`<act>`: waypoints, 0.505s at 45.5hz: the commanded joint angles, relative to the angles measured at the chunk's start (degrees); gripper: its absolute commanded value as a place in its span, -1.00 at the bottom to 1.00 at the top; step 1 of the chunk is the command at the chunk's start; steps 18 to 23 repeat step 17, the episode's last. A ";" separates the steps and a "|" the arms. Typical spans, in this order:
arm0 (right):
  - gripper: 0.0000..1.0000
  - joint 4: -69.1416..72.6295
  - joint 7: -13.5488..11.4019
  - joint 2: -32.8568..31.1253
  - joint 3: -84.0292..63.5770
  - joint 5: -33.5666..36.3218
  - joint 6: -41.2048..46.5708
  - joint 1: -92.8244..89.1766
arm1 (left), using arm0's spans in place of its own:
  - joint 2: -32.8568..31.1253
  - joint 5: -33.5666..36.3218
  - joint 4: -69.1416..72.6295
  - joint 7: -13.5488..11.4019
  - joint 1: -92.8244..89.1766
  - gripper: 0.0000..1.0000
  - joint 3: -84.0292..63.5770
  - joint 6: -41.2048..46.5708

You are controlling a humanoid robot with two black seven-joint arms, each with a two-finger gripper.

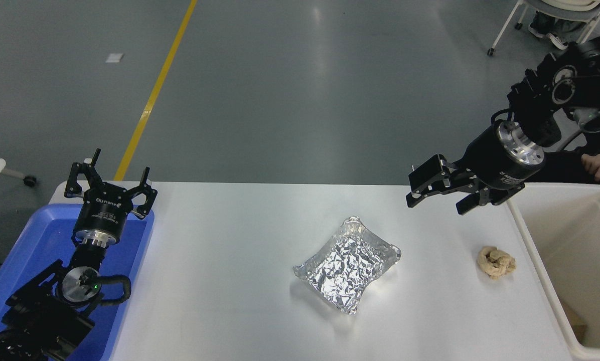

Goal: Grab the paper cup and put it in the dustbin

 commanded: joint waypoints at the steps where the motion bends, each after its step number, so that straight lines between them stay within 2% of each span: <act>1: 1.00 3.74 -0.06 1.60 -2.88 3.21 0.80 7.48 | 0.00 -0.01 0.00 -0.04 0.00 1.00 -0.03 0.04; 23: 1.00 4.01 -0.06 5.20 -2.88 6.64 0.80 9.95 | 0.00 -0.01 0.00 -0.04 0.00 1.00 -0.03 0.04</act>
